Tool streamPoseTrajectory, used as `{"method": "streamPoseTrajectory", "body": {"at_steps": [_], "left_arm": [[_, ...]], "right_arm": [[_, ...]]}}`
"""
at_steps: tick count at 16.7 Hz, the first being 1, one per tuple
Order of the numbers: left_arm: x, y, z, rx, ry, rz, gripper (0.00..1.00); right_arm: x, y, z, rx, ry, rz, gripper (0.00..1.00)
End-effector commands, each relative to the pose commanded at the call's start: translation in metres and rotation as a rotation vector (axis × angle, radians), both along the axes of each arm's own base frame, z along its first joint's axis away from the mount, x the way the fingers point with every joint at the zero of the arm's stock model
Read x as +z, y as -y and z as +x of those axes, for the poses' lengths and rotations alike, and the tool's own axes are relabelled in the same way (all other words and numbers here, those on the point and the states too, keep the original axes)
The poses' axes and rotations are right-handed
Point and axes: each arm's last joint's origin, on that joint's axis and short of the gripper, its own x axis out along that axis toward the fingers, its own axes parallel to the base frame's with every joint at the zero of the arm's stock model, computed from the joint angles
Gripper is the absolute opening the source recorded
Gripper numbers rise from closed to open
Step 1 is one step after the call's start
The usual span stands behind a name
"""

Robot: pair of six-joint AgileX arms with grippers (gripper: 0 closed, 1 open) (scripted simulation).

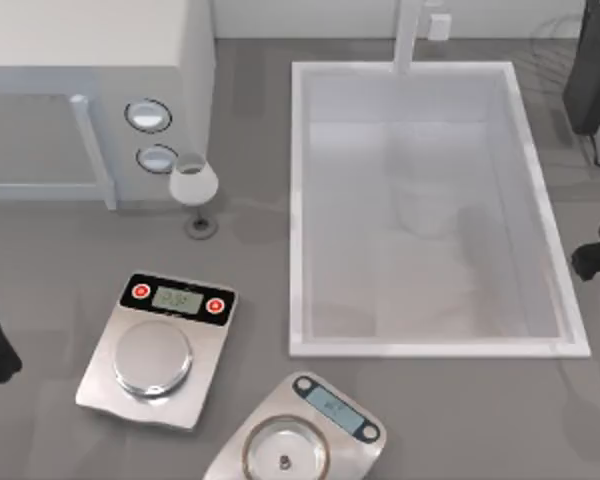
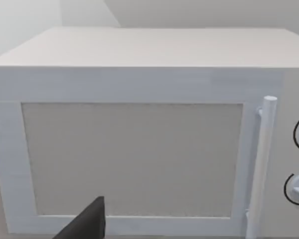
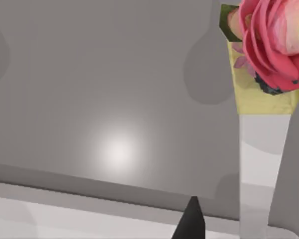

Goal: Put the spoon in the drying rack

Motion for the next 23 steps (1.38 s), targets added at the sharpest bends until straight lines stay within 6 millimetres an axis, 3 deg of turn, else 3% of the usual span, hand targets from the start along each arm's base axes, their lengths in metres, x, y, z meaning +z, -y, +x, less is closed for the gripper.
{"method": "streamPoseTrajectory", "body": {"at_steps": [5, 9, 12, 17, 20, 23], "left_arm": [[0.000, 0.000, 0.000, 0.000, 0.000, 0.000, 1.00], [0.000, 0.000, 0.000, 0.000, 0.000, 0.000, 1.00], [0.000, 0.000, 0.000, 0.000, 0.000, 0.000, 1.00], [0.000, 0.000, 0.000, 0.000, 0.000, 0.000, 1.00], [0.000, 0.000, 0.000, 0.000, 0.000, 0.000, 1.00], [0.000, 0.000, 0.000, 0.000, 0.000, 0.000, 1.00]], "right_arm": [[-0.001, 0.000, 0.002, -0.004, 0.009, 0.011, 0.00], [0.008, 0.022, 0.014, -0.080, 0.154, 0.135, 0.00], [0.018, 0.053, 0.027, -0.165, 0.338, 0.253, 0.00], [0.040, 0.121, 0.035, -0.264, 0.765, 0.366, 0.00], [0.062, 0.160, 0.022, -0.260, 1.070, 0.341, 0.00], [0.085, 0.188, -0.002, -0.212, 1.333, 0.251, 0.00]]}}
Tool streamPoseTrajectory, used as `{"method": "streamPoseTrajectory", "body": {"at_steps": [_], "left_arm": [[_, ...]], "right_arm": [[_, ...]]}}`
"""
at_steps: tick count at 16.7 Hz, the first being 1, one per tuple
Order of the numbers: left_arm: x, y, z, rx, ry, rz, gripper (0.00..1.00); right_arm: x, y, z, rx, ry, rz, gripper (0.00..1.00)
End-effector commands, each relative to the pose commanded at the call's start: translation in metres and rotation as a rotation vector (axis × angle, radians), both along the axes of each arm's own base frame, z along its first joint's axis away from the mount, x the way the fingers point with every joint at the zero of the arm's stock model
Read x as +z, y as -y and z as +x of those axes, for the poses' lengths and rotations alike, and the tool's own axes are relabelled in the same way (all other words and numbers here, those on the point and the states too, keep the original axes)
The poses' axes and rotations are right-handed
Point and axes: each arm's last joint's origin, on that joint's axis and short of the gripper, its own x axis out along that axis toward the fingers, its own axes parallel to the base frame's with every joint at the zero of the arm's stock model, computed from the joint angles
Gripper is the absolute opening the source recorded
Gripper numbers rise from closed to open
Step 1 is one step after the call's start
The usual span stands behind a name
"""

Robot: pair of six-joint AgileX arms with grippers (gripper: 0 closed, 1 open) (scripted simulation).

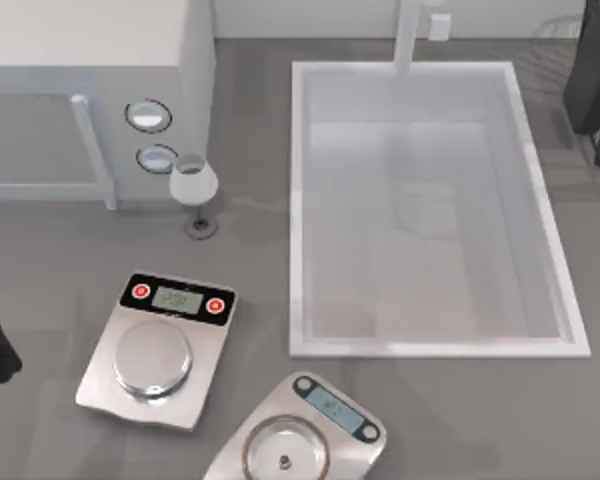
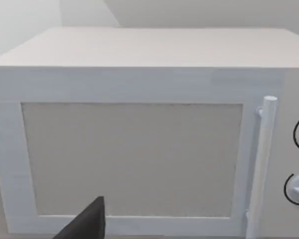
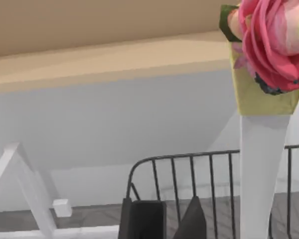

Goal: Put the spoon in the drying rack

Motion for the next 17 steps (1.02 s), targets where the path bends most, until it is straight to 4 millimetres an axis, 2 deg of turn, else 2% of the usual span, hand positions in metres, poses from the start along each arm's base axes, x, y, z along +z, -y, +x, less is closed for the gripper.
{"method": "streamPoseTrajectory", "body": {"at_steps": [4, 10, 13, 15, 17], "left_arm": [[0.000, 0.000, 0.000, 0.000, 0.000, 0.000, 1.00], [0.000, 0.000, 0.000, 0.000, 0.000, 0.000, 1.00], [0.000, 0.000, 0.000, 0.000, 0.000, 0.000, 1.00], [0.000, 0.000, 0.000, 0.000, 0.000, 0.000, 1.00], [0.000, 0.000, 0.000, 0.000, 0.000, 0.000, 1.00]], "right_arm": [[0.018, 0.014, -0.027, -0.047, 0.164, -0.119, 0.00], [0.020, 0.015, -0.028, -0.051, 0.177, -0.128, 0.00], [0.012, 0.024, -0.009, -0.048, 0.176, -0.127, 0.00], [-0.002, 0.034, 0.018, -0.049, 0.172, -0.126, 0.00], [-0.024, 0.044, 0.052, -0.050, 0.172, -0.128, 0.00]]}}
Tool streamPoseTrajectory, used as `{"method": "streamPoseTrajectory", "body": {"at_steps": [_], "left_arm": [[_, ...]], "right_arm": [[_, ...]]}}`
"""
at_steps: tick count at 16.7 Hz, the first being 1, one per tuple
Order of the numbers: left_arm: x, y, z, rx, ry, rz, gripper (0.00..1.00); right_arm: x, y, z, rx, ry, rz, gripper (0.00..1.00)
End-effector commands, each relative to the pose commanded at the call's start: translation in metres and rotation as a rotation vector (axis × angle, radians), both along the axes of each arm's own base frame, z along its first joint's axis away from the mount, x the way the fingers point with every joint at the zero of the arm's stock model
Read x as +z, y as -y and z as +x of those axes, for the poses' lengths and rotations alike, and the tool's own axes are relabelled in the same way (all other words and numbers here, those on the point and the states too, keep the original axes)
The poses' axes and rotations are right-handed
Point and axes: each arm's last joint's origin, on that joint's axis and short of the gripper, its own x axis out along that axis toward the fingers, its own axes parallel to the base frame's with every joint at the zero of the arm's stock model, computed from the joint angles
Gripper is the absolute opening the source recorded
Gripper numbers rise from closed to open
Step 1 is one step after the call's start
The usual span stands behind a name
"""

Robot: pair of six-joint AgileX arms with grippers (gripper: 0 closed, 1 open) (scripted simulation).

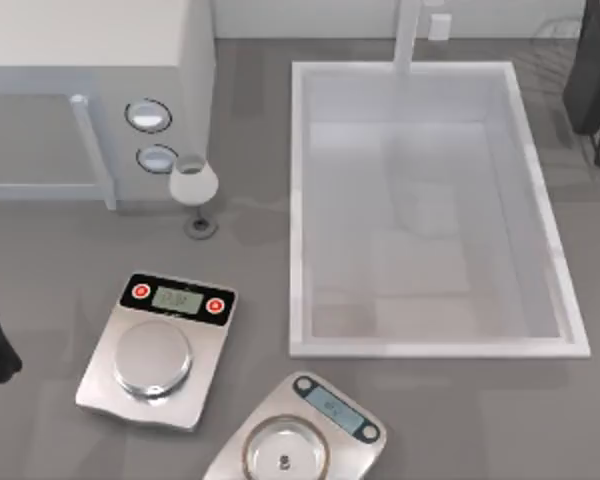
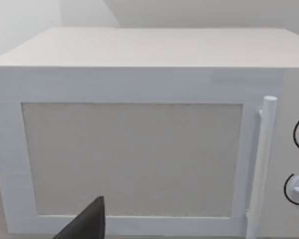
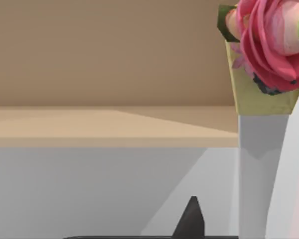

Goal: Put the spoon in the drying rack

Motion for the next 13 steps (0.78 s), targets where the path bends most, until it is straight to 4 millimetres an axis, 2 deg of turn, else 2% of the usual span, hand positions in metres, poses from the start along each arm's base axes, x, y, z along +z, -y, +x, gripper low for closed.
{"method": "streamPoseTrajectory", "body": {"at_steps": [3, 6, 8, 10, 13], "left_arm": [[0.000, 0.000, 0.000, 0.000, 0.000, 0.000, 1.00], [0.000, 0.000, 0.000, 0.000, 0.000, 0.000, 1.00], [0.000, 0.000, 0.000, 0.000, 0.000, 0.000, 1.00], [0.000, 0.000, 0.000, 0.000, 0.000, 0.000, 1.00], [0.000, 0.000, 0.000, 0.000, 0.000, 0.000, 1.00]], "right_arm": [[-0.046, 0.005, 0.051, -0.001, 0.010, -0.009, 0.00], [-0.096, -0.003, 0.090, -0.001, 0.025, -0.015, 0.00], [-0.126, -0.013, 0.106, -0.002, 0.021, -0.011, 0.00], [-0.148, -0.022, 0.115, -0.002, 0.011, -0.006, 0.00], [-0.157, -0.027, 0.118, -0.002, 0.006, -0.003, 0.00]]}}
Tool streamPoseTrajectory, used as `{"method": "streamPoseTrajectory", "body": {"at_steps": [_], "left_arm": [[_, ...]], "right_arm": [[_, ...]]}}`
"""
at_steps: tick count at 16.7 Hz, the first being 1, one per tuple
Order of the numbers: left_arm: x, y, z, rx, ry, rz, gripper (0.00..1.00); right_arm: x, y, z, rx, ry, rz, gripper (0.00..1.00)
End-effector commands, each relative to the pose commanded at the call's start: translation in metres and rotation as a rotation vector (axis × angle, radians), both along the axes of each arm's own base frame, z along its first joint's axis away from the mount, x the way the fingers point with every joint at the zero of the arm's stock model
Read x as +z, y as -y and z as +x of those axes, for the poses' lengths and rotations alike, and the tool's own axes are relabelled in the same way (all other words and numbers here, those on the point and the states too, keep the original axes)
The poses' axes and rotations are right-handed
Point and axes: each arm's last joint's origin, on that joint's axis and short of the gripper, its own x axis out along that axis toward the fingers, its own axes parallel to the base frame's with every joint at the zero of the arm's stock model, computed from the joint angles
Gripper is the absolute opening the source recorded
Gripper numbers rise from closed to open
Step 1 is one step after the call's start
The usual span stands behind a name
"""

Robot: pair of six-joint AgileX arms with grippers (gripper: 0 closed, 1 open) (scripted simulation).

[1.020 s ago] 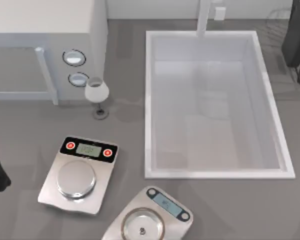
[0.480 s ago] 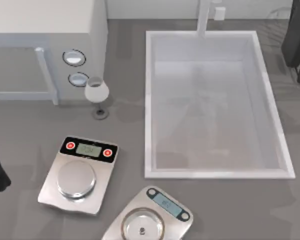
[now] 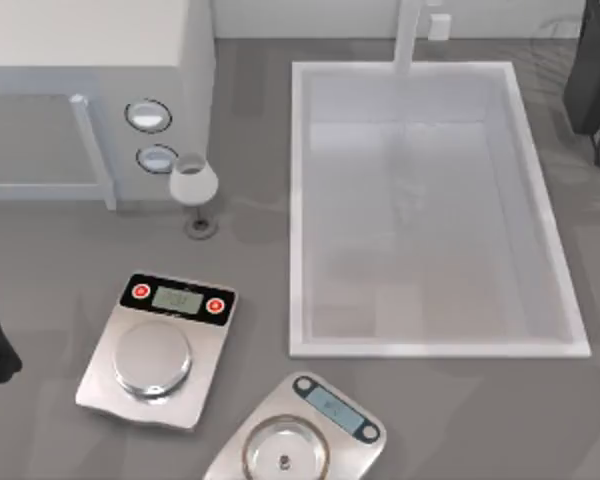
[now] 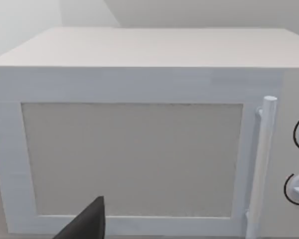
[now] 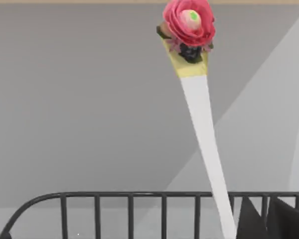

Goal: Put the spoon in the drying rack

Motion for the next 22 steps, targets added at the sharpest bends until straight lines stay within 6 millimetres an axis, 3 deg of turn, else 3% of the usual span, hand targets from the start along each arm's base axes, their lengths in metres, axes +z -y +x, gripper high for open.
{"method": "streamPoseTrajectory", "body": {"at_steps": [3, 16, 22], "left_arm": [[0.0000, 0.0000, 0.0000, 0.000, 0.000, 0.000, 1.00], [0.0000, 0.0000, 0.0000, 0.000, 0.000, 0.000, 1.00], [0.0000, 0.0000, 0.0000, 0.000, 0.000, 0.000, 1.00]], "right_arm": [[0.0000, 0.0000, 0.0000, 0.000, 0.000, 0.000, 0.00], [0.0000, 0.0000, 0.0000, 0.000, 0.000, 0.000, 0.98], [0.0000, 0.0000, 0.0000, 0.000, 0.000, 0.000, 1.00]]}}
